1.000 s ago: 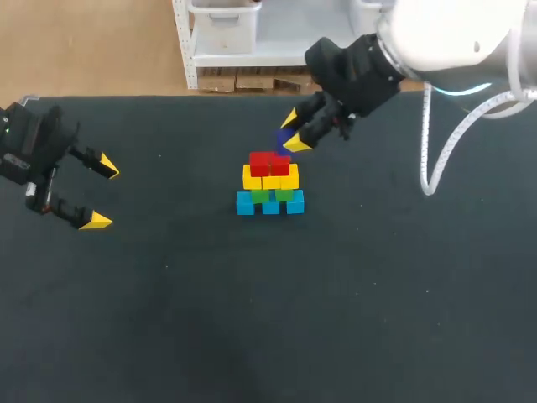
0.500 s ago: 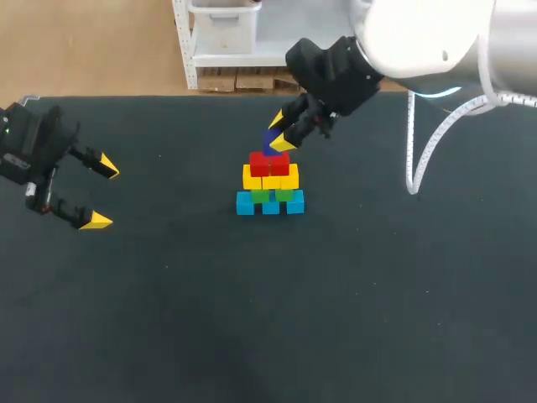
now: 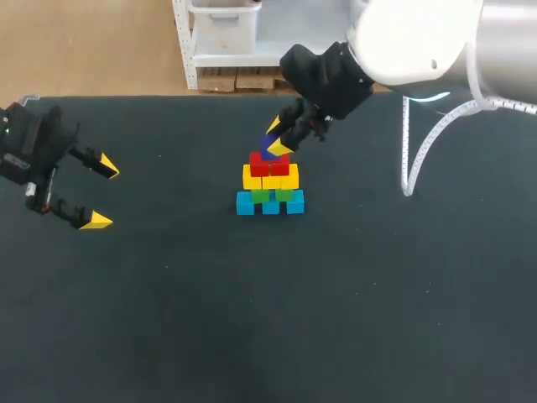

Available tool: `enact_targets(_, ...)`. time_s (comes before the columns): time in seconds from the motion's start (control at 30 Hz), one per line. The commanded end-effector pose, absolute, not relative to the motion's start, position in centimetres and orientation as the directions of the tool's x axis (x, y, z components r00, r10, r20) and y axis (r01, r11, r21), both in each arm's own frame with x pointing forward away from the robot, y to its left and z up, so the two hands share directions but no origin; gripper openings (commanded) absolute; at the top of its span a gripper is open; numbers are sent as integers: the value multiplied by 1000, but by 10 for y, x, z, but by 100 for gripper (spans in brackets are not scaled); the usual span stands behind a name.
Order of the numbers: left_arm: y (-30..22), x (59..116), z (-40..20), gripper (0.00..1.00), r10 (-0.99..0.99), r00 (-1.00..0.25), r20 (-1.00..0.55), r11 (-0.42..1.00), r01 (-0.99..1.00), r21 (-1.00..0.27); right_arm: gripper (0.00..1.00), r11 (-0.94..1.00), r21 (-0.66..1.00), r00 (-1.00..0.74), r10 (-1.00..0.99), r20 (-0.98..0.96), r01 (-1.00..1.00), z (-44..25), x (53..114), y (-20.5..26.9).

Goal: Place the blue cubes, place green cubes on the blue cubes, place the yellow cubes on the green cubes, then place the red cubes on the yellow cubes, and place purple cube on the red cubes.

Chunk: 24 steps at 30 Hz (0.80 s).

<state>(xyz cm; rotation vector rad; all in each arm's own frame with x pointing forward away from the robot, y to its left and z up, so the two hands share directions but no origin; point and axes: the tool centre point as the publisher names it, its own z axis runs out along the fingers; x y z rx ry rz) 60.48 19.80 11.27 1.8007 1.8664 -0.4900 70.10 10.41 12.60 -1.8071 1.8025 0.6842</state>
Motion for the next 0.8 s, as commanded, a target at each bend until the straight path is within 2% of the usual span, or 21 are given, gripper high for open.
enact_targets(0.03, 199, 605, 111, 100, 813, 1, -582, 60, 995, 86, 0, -3, 5, -1, -753, -658, -1000, 126, 700, 103)
enact_targets(0.8, 199, 605, 111, 100, 813, 1, -582, 60, 995, 86, 0, 1, 18, -13, -758, -652, -1000, 120, 701, 105)
